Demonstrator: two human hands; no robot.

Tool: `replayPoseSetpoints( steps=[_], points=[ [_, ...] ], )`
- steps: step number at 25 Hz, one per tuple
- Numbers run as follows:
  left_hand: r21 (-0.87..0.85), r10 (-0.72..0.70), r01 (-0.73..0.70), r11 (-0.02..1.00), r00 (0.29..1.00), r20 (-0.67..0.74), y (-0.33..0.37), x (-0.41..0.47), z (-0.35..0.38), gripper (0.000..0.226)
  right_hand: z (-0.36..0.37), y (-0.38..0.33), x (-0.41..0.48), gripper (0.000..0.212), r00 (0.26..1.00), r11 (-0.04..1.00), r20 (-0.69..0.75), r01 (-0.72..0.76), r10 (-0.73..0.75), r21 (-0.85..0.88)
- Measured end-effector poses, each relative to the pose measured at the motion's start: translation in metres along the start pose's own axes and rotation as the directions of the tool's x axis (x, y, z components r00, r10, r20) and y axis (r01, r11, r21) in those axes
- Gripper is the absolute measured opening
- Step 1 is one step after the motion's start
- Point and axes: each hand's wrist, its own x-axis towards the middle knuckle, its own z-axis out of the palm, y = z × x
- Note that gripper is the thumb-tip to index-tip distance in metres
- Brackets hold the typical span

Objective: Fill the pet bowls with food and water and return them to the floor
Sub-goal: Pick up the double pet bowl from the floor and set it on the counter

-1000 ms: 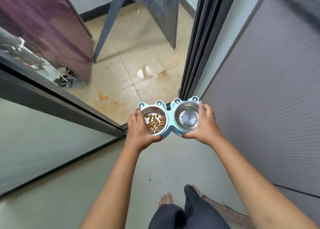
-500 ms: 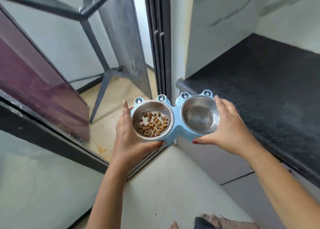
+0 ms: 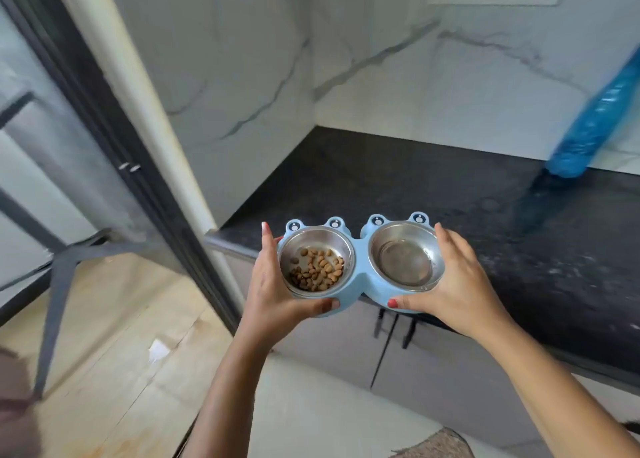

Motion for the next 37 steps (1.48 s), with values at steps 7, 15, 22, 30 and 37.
replayPoseSetpoints(
  steps=[7,15,22,30,37],
  points=[
    [-0.001,0.074,-0.078,0.997,0.940,0.334,0.038,0.046,0.126,0.147,-0.050,0.108,-0.015,0.141,0.954,0.970,-0.177,-0.244,0.243,0.017],
    [0.014,0.063,-0.079,0.997,0.881,0.470,0.054,0.069,0.224,0.147,-0.078,0.186,-0.010,0.143,0.916,0.940,-0.218,-0.340,0.337,0.025],
    [0.081,0.058,-0.110,0.991,0.873,0.485,0.058,0.076,0.251,0.148,-0.086,0.210,-0.005,0.145,0.912,0.925,-0.171,-0.380,0.374,-0.001],
    [0.115,0.051,-0.123,0.986,0.870,0.490,0.059,0.084,0.261,0.145,-0.083,0.223,0.004,0.143,0.909,0.919,-0.148,-0.395,0.391,-0.001],
    [0.094,0.039,-0.100,0.990,0.860,0.508,0.051,0.088,0.268,0.149,-0.082,0.233,0.009,0.146,0.915,0.922,-0.143,-0.386,0.377,-0.038]
  ],
)
